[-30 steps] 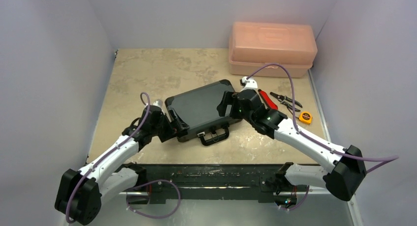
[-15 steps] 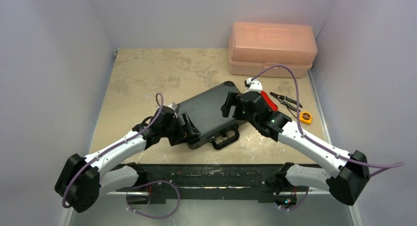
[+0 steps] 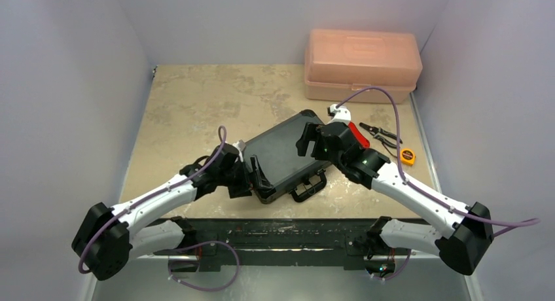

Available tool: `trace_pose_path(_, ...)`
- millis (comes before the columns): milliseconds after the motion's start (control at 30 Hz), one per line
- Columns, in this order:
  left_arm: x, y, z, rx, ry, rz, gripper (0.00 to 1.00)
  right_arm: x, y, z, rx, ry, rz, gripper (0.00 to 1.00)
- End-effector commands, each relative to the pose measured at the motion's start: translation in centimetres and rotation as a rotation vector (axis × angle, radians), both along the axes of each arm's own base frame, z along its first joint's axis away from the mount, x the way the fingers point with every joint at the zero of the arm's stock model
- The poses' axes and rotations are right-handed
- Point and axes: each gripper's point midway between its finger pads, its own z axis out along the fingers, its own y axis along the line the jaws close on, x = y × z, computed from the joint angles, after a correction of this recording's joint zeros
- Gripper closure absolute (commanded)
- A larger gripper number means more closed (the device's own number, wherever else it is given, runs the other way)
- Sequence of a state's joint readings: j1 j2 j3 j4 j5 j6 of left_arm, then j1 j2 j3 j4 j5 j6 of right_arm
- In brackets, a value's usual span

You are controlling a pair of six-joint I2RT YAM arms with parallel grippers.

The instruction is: Pack up texas hold em set

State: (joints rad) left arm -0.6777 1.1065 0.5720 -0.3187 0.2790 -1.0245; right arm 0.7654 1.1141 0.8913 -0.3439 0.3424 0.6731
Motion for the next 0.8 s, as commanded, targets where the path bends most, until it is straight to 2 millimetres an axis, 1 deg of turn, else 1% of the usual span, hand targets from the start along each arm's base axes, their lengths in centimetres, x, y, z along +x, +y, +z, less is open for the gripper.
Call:
trace_pose_path(0, -2.8, 2.8, -0.4, 0.157, 0.012, -0.104, 0.10, 0.1, -1.1, 1.0, 0.016, -0.035, -0.051, 0.08)
trace_pose_path(200, -2.0, 4.8, 2.0, 0.241, -0.092, -0.095, 0.10, -0.4, -2.4, 1.2, 0.016, -0.043, -0.092, 0.08)
trace_pose_path(367, -0.7, 5.0, 5.1, 0.240, -0.234, -0.117, 0.09, -1.4, -4.1, 1.1, 0.016, -0.041, -0.139, 0.07)
trace_pose_path(467, 0.3, 4.8, 6.9, 0.235, -0.314, -0.127, 0.09, -2.1, -5.2, 1.0, 0.033, -0.044, -0.171, 0.07)
trace_pose_path(600, 1.5, 4.2, 8.9, 0.226, -0.391, -0.149, 0.10, -3.5, -6.5, 0.3, 0.061, -0.021, -0.202, 0.07)
trace_pose_path(700, 2.5, 3.4, 10.2, 0.225, -0.426, -0.167, 0.15, -4.7, -7.1, -0.5, 0.075, 0.014, -0.208, 0.07)
trace_pose_path(767, 3.4, 2.6, 10.9, 0.214, -0.443, -0.171, 0.18, -5.6, -7.1, -1.4, 0.086, 0.055, -0.192, 0.08)
